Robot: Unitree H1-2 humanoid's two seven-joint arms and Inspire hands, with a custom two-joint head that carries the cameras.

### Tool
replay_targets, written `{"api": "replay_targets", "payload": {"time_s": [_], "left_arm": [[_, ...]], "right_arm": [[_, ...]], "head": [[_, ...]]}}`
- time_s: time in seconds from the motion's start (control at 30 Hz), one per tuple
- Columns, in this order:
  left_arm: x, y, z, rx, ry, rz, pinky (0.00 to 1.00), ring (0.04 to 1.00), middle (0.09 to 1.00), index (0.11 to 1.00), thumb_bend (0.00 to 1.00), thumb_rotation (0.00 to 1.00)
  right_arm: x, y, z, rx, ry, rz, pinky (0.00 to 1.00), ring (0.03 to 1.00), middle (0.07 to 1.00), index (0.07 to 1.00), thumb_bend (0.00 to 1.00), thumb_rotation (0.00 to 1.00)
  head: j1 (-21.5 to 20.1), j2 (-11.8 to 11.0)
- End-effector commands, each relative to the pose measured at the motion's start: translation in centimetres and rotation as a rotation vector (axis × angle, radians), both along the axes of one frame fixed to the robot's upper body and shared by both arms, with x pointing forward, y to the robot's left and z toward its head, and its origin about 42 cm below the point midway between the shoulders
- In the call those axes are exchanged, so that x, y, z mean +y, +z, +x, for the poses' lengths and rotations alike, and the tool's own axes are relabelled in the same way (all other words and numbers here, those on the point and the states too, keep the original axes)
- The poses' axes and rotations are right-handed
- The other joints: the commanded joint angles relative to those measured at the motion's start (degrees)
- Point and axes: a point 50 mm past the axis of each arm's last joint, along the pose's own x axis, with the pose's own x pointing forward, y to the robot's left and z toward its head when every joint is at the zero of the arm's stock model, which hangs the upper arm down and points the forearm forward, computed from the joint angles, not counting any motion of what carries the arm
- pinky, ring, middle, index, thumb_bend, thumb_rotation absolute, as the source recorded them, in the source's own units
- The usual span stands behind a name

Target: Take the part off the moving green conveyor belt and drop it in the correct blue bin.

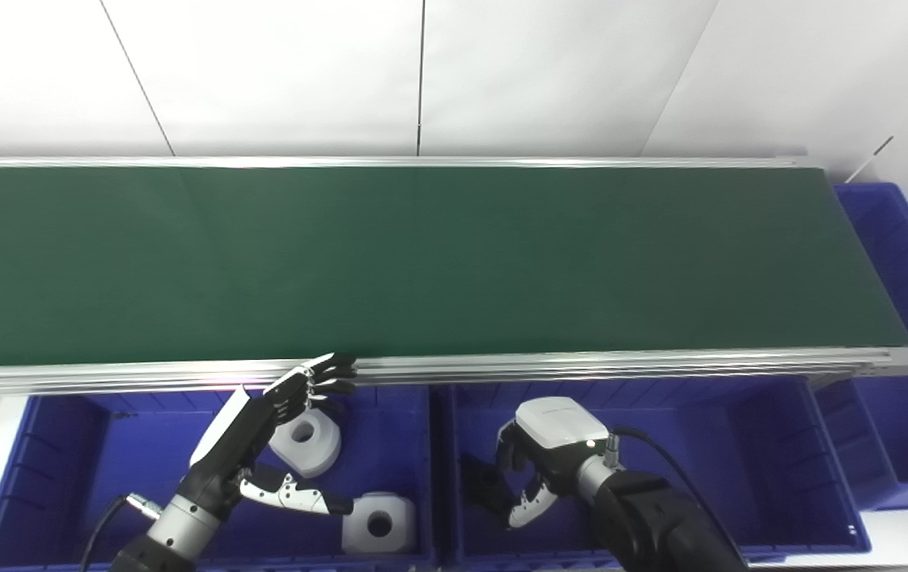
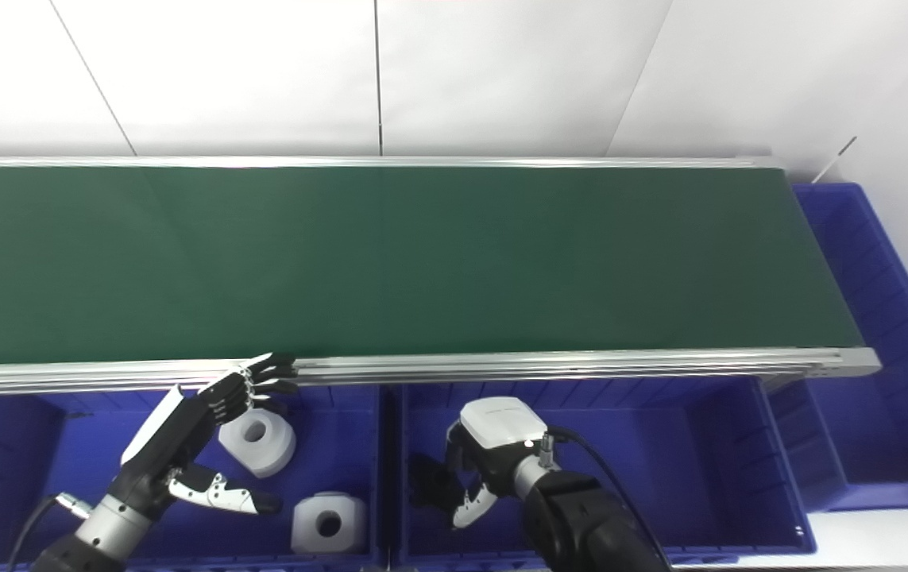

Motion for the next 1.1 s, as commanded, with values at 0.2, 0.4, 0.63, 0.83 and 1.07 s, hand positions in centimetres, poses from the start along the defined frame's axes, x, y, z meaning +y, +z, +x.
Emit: {"api": "replay_targets", "payload": {"time_s": [0.2,0.4,0.63,0.83,1.07], "left_arm": [[0.0,0.9,-0.3,-0.057,-0.016,-0.009,0.67,0.765,0.833,0.851,0.89,0.25],[0.1,1.0,-0.6,-0.055,-0.021,-0.008,0.67,0.762,0.835,0.848,0.88,0.23],[0.0,1.1,-0.8,-0.057,-0.020,-0.001,0.68,0.759,0.824,0.848,0.90,0.26],[-0.4,0.9,-1.0,-0.050,-0.021,-0.016,0.68,0.765,0.829,0.856,0.89,0.26],[-1.0,0.5,-1.5,-0.040,-0.005,-0.016,0.67,0.763,0.837,0.859,0.90,0.27]], "right_arm": [[-0.6,3.1,-2.6,-0.174,-0.257,0.496,0.81,0.850,0.858,0.865,0.76,0.66],[-1.8,3.9,-5.3,-0.264,-0.376,0.816,0.69,0.802,0.866,0.895,0.85,0.56],[-2.8,3.8,-7.6,-0.276,-0.470,1.018,0.78,0.840,0.890,0.921,0.90,0.50],[-3.3,3.3,-8.3,-0.263,-0.459,1.067,0.76,0.834,0.886,0.910,0.91,0.43],[-3.9,2.6,-8.6,-0.254,-0.456,1.074,0.77,0.832,0.887,0.910,0.92,0.36]], "head": [[1.0,-0.2],[2.3,-0.5],[5.3,-1.1],[8.5,-2.1],[12.2,-4.3]]}}
